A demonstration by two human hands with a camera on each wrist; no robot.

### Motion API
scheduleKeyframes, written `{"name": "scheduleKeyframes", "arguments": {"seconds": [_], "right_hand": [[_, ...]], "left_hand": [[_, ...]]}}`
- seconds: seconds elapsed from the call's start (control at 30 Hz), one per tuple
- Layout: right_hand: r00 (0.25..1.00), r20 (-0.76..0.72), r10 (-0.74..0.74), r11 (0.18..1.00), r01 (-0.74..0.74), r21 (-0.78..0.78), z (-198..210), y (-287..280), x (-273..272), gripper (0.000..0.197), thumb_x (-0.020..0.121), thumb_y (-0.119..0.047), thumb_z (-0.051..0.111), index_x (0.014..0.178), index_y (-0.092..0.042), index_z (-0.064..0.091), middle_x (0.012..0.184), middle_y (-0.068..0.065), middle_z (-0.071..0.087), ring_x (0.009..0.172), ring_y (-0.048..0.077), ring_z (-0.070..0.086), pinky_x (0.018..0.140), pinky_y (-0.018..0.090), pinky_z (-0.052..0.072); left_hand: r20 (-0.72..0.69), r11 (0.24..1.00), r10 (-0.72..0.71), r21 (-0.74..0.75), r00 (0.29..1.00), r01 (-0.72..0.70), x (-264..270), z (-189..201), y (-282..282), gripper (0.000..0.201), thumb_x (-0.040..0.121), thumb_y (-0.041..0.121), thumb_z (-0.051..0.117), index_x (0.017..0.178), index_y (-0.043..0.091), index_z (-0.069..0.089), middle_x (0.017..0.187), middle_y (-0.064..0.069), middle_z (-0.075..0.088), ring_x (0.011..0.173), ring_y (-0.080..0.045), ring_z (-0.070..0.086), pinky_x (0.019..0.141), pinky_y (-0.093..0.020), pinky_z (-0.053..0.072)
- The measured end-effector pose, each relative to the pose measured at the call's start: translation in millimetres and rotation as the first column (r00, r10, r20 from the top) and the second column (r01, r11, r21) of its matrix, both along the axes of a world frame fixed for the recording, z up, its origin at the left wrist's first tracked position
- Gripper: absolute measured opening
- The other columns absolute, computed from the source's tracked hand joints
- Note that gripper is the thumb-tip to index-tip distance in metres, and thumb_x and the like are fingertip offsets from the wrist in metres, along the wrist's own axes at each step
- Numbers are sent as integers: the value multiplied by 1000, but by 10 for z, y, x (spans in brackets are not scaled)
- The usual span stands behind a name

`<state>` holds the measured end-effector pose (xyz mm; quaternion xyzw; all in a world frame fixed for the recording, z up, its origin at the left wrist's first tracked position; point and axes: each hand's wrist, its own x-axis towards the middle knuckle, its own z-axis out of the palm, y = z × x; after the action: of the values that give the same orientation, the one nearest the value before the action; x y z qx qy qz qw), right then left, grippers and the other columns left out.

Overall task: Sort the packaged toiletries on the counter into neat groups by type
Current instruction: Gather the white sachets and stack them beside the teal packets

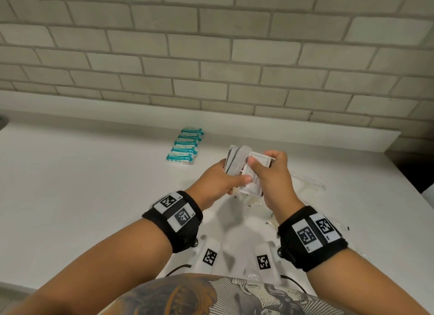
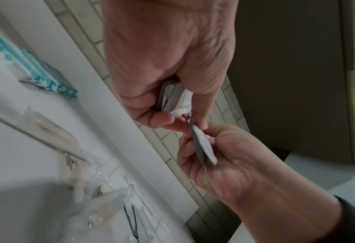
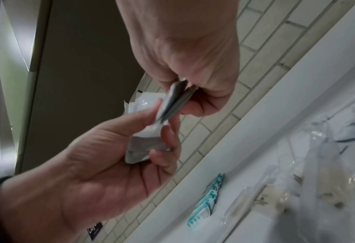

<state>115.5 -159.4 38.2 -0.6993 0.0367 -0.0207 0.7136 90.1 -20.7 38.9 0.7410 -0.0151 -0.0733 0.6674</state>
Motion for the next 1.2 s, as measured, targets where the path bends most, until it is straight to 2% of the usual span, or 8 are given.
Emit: {"name": "scheduleKeyframes", "arguments": {"seconds": [0.1, 0.23, 0.43, 0.67, 0.77, 0.87, 1.07, 1.2], "right_hand": [[982, -109, 152, 987, -146, 67, -74, -30, 4, 69, 72, -31, 82, 128, -21, 43, 110, 4, 68, 98, 25, 69, 75, 39, 57], [932, -167, 321, 947, -319, 41, -81, -91, -26, 32, 82, -18, 74, 112, -11, 67, 100, 10, 74, 92, 30, 71, 68, 37, 57], [949, -39, 312, 938, -301, 172, 54, -287, 105, 32, 80, -4, 70, 111, -5, 64, 98, 15, 70, 89, 30, 68, 77, 40, 54], [920, 145, 365, 931, -361, -59, 217, -345, 94, 22, 75, 1, 74, 91, -14, 70, 89, 6, 73, 85, 23, 69, 81, 37, 55], [867, 208, 453, 879, -395, -267, 204, -472, 90, 27, 69, 7, 76, 75, -20, 74, 85, 1, 58, 81, 15, 59, 79, 23, 49], [870, 89, 485, 798, -398, -453, 118, -543, 66, 37, 73, 2, 77, 71, -35, 71, 81, -6, 58, 75, 12, 59, 71, 19, 47], [923, -73, 377, 814, -368, -449, 34, -657, 53, 14, 84, -34, 70, 96, -30, 64, 92, -5, 73, 88, 17, 70, 88, 38, 54], [916, -97, 389, 847, -398, -352, 36, -594, 13, 21, 85, -40, 67, 98, -23, 66, 93, 7, 75, 84, 28, 73, 85, 53, 55]], "left_hand": [[3, 999, 37, -25, 999, -37, 14, 17, 39, 32, 85, 12, 68, 115, 15, 61, 97, -3, 67, 76, -12, 58, 60, -24, 46], [-163, 985, -39, -174, 986, 10, -25, 43, 118, 17, 93, 15, 57, 108, 14, 66, 97, -5, 71, 81, -16, 67, 61, -23, 52], [-244, 980, -170, -141, 955, 138, -68, 39, 250, 27, 95, 29, 55, 112, 9, 65, 108, -10, 73, 93, -20, 71, 65, -21, 55], [-243, 982, -140, -162, 960, 102, 2, 100, 256, 59, 89, 62, 41, 116, 14, 62, 92, -11, 71, 72, -17, 65, 57, -22, 50], [-231, 964, -30, -264, 973, -33, 40, 97, 345, 21, 92, 29, 61, 107, 14, 61, 90, -6, 67, 71, -12, 64, 62, -22, 50], [-166, 950, 46, -299, 985, -95, 93, 81, 400, 24, 88, 0, 62, 108, 13, 57, 94, -8, 66, 85, -19, 67, 79, -29, 55], [-69, 980, 146, -124, 987, -154, 132, 72, 401, 22, 88, 6, 64, 103, 22, 61, 103, -9, 65, 102, -29, 65, 90, -42, 52], [-41, 942, 242, -228, 969, -245, 147, 82, 356, 25, 90, -3, 56, 102, 19, 57, 98, -5, 55, 99, -25, 62, 79, -34, 55]]}}
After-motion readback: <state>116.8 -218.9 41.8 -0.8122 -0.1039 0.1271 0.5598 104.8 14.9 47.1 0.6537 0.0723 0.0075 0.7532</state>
